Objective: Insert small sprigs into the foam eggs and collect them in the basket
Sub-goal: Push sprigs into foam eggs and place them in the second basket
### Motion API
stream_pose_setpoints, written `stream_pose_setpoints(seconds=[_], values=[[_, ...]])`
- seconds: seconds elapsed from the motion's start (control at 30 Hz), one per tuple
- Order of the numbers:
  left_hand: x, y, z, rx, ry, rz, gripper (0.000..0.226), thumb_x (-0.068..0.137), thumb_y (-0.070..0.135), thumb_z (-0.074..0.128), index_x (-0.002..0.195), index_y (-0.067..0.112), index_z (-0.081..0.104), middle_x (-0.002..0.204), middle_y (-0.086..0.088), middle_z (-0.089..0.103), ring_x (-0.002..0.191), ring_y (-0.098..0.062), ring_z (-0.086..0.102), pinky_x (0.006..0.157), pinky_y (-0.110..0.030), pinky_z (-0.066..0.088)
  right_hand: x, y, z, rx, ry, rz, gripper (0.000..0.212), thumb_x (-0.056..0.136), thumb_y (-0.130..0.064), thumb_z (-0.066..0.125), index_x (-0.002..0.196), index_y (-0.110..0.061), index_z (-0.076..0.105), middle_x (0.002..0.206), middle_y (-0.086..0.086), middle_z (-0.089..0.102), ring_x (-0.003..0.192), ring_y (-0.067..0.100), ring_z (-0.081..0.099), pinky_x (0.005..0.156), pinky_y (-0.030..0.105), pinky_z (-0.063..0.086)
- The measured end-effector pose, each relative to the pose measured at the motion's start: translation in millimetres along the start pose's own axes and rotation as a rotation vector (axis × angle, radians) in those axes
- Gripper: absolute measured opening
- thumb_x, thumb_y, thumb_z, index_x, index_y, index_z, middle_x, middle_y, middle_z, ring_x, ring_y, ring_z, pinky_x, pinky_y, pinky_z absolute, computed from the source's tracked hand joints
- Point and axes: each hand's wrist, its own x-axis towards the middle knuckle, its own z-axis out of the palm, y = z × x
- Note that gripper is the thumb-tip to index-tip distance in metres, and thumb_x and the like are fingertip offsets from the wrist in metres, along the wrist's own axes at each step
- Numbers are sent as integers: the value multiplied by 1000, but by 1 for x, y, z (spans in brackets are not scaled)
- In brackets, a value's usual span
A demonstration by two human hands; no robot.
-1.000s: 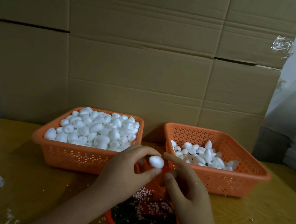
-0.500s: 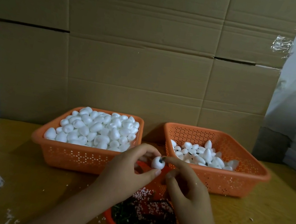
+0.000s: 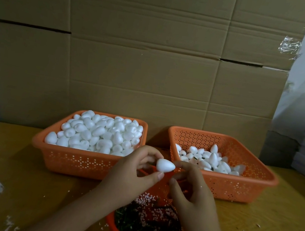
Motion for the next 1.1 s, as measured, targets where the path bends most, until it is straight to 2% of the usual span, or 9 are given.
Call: stream_pose_setpoints(seconds=[0.07,0.23,0.33,0.47,0.57,0.63,0.8,0.93,1.1], values=[[0,0,0,19,-3,-3,29,81,27,73,100,44,60,106,23,68,104,4,63,84,-21,47,0,-1,-1,1,6,-14,33,88,-23,60,105,-50,55,89,-15,65,74,8,63,61,25,49],[0,1,1,159,37,62,29,74,48,67,102,43,61,104,24,63,101,2,61,80,-24,51,-1,-5,-1,-13,-34,-76,48,91,-13,59,118,-52,58,92,-16,67,77,7,64,65,14,46],[0,2,1,217,57,106,31,77,48,69,106,39,66,107,23,59,102,0,59,79,-19,51,0,-5,-1,-63,-57,-96,50,92,-14,61,126,-50,55,94,-14,67,83,11,64,69,19,48],[0,3,-1,174,79,85,28,76,37,73,102,42,65,101,22,62,90,-3,59,73,-13,46,0,-2,0,-2,-64,-10,46,89,-36,57,128,-56,43,93,-14,66,78,11,65,70,37,55],[0,3,-1,112,37,66,29,79,32,75,104,42,65,105,22,66,97,-2,62,80,-25,53,1,-3,0,57,-64,54,42,83,-55,53,124,-57,46,95,-17,68,85,6,66,74,34,54],[-1,4,-1,95,17,62,28,80,32,73,104,43,63,106,23,66,101,-1,62,82,-27,54,2,-4,-1,95,-68,82,42,80,-62,49,121,-54,51,98,-17,70,90,3,66,77,28,52],[-3,10,1,115,1,80,27,81,31,71,102,43,61,104,22,67,102,-1,63,81,-31,56,6,-12,-3,220,-60,95,24,83,-40,59,104,-31,67,86,-5,71,78,8,68,66,20,50],[-4,16,2,215,6,128,26,83,35,69,103,46,57,105,27,63,100,5,60,78,-26,55,13,-17,-10,320,-76,139,9,88,-12,65,94,-17,70,74,2,71,66,11,65,60,20,49],[-4,21,1,272,-11,162,41,84,34,71,112,57,51,109,34,58,98,10,58,75,-17,51,20,-23,-22,385,-24,200,10,87,-5,64,84,-9,73,68,6,68,60,11,61,56,19,52]])
